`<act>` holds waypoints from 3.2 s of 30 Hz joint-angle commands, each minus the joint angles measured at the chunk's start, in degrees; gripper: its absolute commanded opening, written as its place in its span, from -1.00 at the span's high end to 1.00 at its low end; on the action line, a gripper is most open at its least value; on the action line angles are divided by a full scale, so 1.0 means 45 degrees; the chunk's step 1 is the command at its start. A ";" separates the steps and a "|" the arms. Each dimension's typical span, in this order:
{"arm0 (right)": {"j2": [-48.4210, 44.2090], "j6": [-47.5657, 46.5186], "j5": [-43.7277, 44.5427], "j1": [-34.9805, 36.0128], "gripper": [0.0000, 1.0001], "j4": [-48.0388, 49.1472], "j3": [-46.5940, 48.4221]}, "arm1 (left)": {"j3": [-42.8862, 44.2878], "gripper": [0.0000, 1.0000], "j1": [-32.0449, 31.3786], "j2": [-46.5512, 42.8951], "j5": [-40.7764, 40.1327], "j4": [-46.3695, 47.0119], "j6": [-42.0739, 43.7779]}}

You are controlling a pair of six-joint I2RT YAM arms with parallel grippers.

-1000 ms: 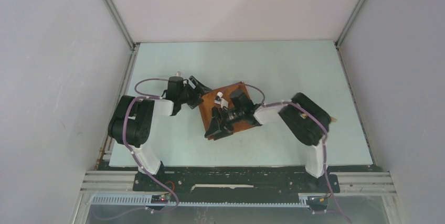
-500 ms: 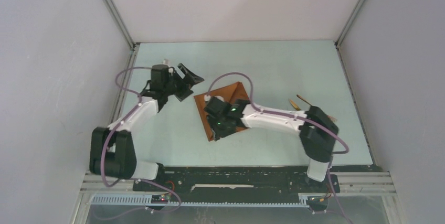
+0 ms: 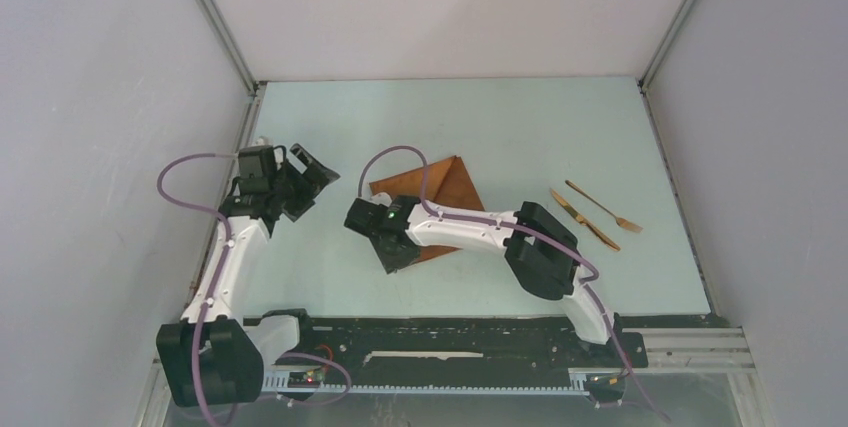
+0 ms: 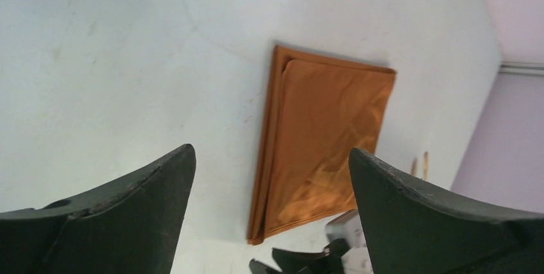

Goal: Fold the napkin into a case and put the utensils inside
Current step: Pick up the upper triangle-folded napkin from the center of the board.

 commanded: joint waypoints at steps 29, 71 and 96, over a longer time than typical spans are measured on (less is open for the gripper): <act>0.2008 -0.0635 0.0743 -0.0549 0.16 -0.1573 0.3167 | -0.0898 -0.93 0.0770 -0.0111 -0.0140 -0.0570 0.1409; 0.2932 -0.1099 0.0086 -0.0718 0.04 -0.0921 0.2716 | -0.1094 -0.94 0.1256 -0.0067 0.0462 -0.0369 0.1446; 0.0801 -0.2020 -0.0884 -0.1265 1.00 0.1618 0.0691 | -0.2886 -1.00 0.1309 0.1740 0.4462 0.3204 -0.0860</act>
